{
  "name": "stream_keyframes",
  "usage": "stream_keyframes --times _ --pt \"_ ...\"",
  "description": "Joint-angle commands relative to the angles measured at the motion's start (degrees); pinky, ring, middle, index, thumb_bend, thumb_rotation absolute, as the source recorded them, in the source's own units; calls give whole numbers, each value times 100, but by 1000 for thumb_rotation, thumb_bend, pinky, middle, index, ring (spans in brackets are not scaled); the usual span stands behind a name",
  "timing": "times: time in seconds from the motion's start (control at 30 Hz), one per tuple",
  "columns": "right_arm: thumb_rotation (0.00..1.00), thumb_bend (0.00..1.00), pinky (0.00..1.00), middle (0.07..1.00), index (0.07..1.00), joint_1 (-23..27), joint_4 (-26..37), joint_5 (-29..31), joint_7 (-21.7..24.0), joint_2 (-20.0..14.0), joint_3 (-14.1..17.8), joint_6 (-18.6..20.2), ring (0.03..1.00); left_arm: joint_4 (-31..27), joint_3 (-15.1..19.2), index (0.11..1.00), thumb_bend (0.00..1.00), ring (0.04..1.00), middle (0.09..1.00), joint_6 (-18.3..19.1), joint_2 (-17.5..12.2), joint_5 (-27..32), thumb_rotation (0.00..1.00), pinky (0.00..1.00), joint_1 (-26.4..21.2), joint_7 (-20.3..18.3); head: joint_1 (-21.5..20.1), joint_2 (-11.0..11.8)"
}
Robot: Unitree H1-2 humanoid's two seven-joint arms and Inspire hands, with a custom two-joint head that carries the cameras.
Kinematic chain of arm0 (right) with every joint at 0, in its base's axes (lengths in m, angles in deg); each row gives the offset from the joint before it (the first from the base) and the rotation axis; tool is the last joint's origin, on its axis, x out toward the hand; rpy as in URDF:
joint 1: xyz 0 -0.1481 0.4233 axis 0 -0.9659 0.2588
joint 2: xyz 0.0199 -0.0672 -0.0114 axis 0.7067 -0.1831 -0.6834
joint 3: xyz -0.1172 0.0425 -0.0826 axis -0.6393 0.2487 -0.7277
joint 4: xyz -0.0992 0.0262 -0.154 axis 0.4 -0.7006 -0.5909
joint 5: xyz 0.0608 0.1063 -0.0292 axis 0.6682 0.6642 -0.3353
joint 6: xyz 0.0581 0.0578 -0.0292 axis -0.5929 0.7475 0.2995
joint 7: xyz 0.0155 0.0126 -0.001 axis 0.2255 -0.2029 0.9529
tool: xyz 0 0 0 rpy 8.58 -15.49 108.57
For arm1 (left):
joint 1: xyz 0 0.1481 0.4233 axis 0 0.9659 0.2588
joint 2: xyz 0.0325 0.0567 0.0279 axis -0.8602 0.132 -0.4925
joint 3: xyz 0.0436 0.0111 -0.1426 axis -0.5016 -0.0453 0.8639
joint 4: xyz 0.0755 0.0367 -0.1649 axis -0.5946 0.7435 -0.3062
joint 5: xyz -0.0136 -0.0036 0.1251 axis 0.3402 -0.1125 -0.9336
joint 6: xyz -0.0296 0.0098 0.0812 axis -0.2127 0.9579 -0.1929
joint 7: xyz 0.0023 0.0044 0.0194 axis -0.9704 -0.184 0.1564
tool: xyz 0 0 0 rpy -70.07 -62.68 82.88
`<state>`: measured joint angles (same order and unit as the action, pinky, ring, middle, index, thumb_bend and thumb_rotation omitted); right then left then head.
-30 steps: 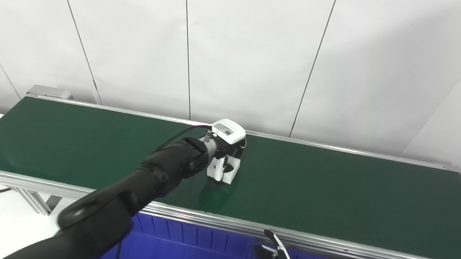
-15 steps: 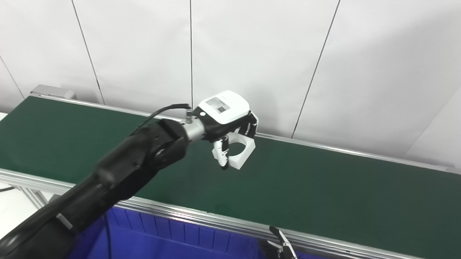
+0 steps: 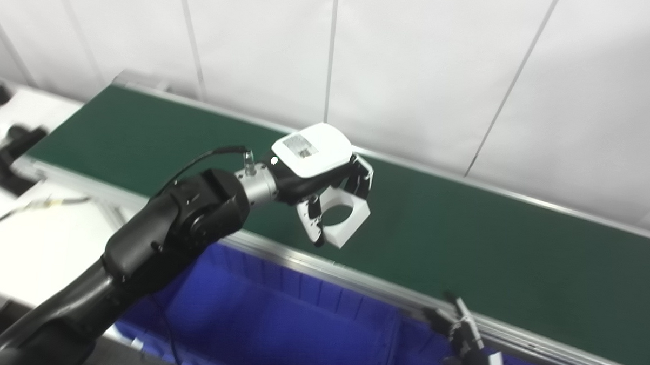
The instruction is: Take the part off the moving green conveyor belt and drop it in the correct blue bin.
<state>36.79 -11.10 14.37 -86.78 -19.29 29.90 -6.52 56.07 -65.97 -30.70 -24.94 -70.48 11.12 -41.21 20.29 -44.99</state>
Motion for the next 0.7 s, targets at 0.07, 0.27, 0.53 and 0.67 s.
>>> stream_keyframes --times 0.07,0.27,0.53,0.67 --pt "953 797 718 726 902 12 320 87 268 -7 218 -271 748 -563 325 503 525 445 466 261 -68 25 0 373 157 -179 125 -98" --pt "974 820 729 726 903 -32 417 143 577 -63 559 -273 737 -842 367 495 525 458 481 556 146 -195 0 382 549 -467 826 -115" --pt "981 790 712 725 907 -37 474 231 937 -80 856 -270 735 -738 362 494 525 480 482 488 235 -470 0 405 882 -480 1034 -153" --pt "979 766 712 736 907 -65 516 278 1071 -66 946 -271 740 -537 297 483 525 497 499 418 221 -629 0 418 963 -432 1117 -143"
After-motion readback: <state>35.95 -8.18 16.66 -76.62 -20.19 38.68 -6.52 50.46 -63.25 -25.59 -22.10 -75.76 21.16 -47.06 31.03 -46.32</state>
